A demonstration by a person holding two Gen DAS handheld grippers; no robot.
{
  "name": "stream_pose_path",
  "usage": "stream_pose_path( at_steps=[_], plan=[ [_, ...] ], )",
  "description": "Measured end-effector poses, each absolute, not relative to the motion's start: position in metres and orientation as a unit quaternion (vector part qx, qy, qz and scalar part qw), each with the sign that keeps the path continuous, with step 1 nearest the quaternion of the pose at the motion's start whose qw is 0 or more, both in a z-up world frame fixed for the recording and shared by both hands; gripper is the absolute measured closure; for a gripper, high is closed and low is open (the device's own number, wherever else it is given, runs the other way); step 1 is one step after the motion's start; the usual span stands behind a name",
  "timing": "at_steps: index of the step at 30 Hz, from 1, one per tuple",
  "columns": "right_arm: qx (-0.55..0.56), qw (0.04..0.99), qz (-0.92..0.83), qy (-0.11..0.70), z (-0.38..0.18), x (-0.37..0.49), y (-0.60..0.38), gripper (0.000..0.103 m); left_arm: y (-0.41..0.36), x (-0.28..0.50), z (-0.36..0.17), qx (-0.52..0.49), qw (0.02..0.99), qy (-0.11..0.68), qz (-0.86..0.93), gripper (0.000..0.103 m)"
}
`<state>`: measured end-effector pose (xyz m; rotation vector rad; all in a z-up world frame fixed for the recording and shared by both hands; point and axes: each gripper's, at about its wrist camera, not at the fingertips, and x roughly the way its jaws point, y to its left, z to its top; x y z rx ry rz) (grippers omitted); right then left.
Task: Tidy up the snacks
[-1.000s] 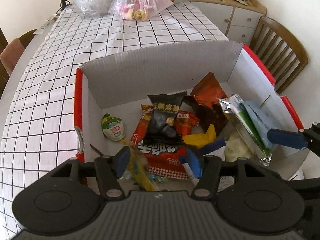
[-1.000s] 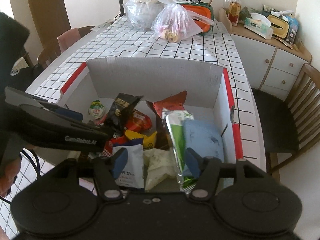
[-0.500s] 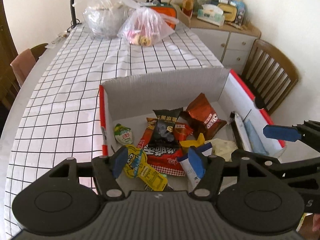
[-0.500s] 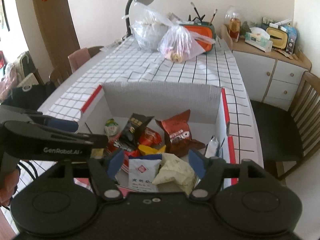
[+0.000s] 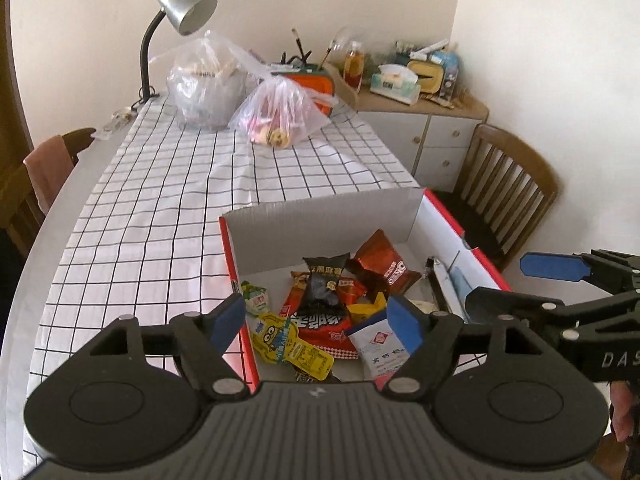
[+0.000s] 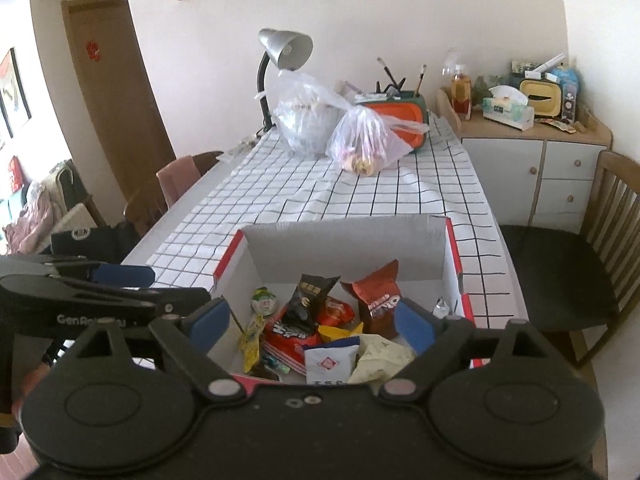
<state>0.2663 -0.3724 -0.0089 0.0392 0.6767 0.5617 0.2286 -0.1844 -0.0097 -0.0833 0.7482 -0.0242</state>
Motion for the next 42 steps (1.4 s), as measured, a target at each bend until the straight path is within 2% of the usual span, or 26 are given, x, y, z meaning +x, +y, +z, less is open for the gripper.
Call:
stream_pose_path(
  at_steps=[3,5,9,14,42],
  plan=[
    [0.021,0.908,0.268,0.321,-0.005,0.259,-0.374,0.012,-0.182,0.219,-0.005,-0.043,0.933,0.356,-0.019,0.025],
    [0.023,0.912,0.263,0.315,-0.003,0.255,-0.376,0.0,-0.181,0.214,-0.003,-0.045,0.936,0.349,-0.021,0.02],
    [0.039,0.916,0.253,0.308,0.001,0.248,-0.382,0.0,-0.179,0.201,0.003,-0.047,0.941,0.334,-0.023,0.015],
    [0.046,0.92,0.251,0.298,0.004,0.237,-0.386,0.0,-0.179,0.189,0.008,-0.053,0.945,0.321,-0.025,0.002],
    [0.06,0.921,0.244,0.297,0.003,0.224,-0.402,0.0,-0.194,0.169,0.011,-0.061,0.946,0.319,-0.009,0.002]
  ],
)
